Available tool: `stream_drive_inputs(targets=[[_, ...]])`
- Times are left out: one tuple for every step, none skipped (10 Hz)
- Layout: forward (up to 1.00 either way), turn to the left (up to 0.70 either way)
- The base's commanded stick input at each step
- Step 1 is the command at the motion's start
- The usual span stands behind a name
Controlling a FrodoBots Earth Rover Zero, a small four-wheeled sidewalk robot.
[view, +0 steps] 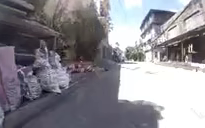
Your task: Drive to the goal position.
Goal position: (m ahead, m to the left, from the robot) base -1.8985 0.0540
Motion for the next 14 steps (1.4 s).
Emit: stream_drive_inputs(targets=[[1.0,-0.4],[1.0,-0.4],[1.0,-0.4],[1.0,-0.4],[1.0,-0.4],[1.0,-0.4],[1.0,-0.4],[1.0,-0.4],[1.0,-0.16],[1.0,0.09],[1.0,0.0],[0.67,0.06],[0.0,0.18],[0.0,0.13]])
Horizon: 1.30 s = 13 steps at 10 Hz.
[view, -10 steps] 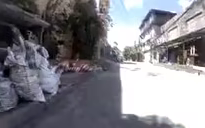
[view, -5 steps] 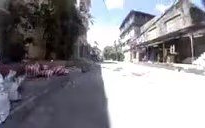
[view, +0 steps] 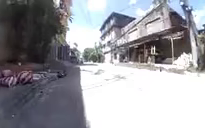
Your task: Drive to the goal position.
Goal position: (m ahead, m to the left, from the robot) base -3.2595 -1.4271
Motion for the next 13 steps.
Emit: stream_drive_inputs(targets=[[0.0,0.0],[0.0,0.0],[0.0,0.0],[0.0,0.0],[0.0,0.0],[0.0,0.0],[0.0,0.28],[0.0,-0.33],[0.0,-1.0],[0.0,-1.0],[0.0,-1.0],[0.0,-1.0],[0.0,-1.0]])
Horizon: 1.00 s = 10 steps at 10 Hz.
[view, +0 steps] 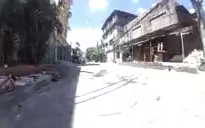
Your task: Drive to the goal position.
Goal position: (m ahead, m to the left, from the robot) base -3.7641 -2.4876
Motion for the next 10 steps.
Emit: stream_drive_inputs(targets=[[0.0,-1.0],[0.0,-1.0],[0.0,-1.0],[0.0,-1.0],[0.0,-1.0],[0.0,-1.0],[0.0,-1.0],[0.0,-1.0],[0.0,-1.0],[0.0,-1.0]])
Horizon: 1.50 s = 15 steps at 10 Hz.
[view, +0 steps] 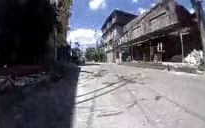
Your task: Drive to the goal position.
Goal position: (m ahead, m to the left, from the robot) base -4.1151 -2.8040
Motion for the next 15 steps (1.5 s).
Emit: stream_drive_inputs(targets=[[0.0,-1.0],[0.0,-1.0],[0.0,-1.0],[0.0,-1.0],[0.0,-1.0],[0.0,-1.0],[0.0,-1.0],[0.0,-1.0],[0.0,-1.0],[0.0,-1.0],[0.0,-1.0],[0.0,-1.0],[0.0,-1.0],[0.0,-1.0],[0.0,-1.0]])
